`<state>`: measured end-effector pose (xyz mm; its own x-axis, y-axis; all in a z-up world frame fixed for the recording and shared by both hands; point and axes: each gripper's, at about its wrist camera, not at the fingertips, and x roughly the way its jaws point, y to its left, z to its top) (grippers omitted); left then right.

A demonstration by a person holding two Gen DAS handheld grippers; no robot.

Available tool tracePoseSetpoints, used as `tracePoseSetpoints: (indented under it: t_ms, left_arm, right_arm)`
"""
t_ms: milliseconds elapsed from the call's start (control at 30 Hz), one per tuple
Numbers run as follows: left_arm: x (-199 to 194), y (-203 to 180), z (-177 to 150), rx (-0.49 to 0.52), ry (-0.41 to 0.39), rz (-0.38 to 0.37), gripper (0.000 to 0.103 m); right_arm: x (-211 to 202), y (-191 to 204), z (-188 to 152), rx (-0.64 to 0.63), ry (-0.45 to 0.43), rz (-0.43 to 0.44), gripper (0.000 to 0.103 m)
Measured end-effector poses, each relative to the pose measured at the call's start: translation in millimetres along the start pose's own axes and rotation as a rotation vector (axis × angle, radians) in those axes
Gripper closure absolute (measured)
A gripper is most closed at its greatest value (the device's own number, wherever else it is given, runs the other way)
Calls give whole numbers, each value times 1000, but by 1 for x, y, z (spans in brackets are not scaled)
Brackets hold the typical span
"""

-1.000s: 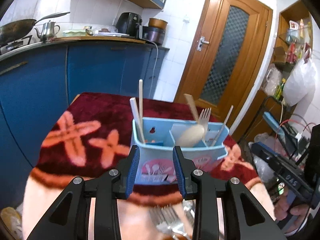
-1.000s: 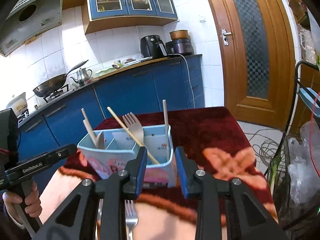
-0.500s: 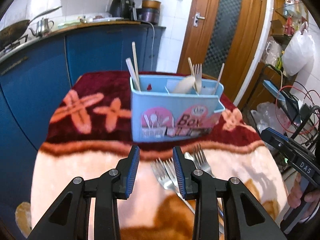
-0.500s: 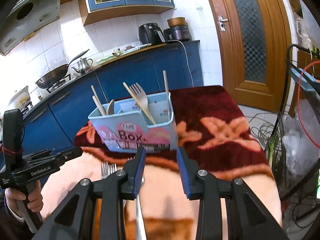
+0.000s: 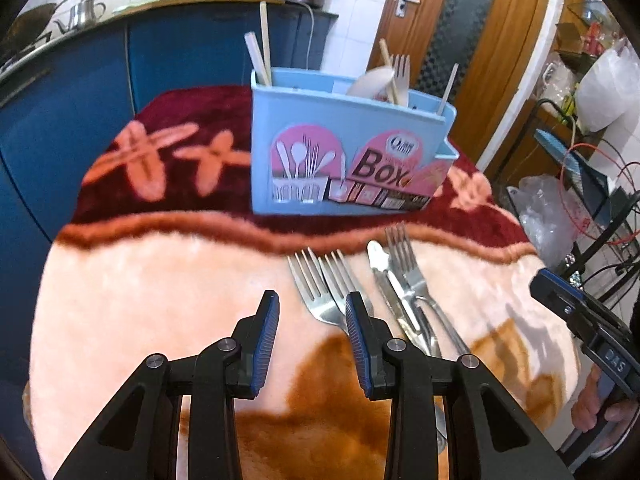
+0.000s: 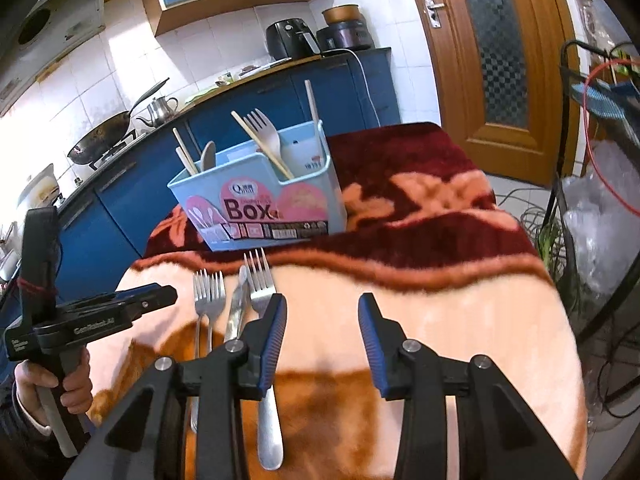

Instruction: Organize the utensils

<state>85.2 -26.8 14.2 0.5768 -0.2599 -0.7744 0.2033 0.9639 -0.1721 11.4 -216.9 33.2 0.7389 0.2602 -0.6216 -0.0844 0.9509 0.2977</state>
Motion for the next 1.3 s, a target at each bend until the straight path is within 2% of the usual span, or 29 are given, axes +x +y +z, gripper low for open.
tracePoseSetpoints:
  t_ms: [333, 567, 667, 733, 800, 833, 1000, 1300]
  left_arm:
    - [30, 0, 5, 17, 16, 43, 68]
    - [37, 9, 4, 10, 10, 0, 70]
    - [37, 9, 6, 21, -6, -48, 70]
    - [37, 9, 6, 29, -13, -82, 79]
    - [39, 9, 7, 21, -10, -105, 92]
    - [41, 9, 8, 12, -11, -114, 94]
    - [38, 14, 9, -24, -31, -159, 99]
    - [22, 19, 10, -19, -62, -78, 100]
  right_arm:
    - [5, -18, -13, 46, 22, 12, 60]
    - [13, -22, -11, 34, 39, -2, 60]
    - [17, -23, -11, 37, 45, 1, 60]
    - [19, -25, -12, 42, 50, 5, 60]
    - [21, -25, -12, 42, 54, 3, 60]
    - [22, -24, -12, 40, 55, 3, 60]
    - [24, -23, -12, 24, 59, 1, 60]
    - [30, -4, 2, -61, 77, -1, 60]
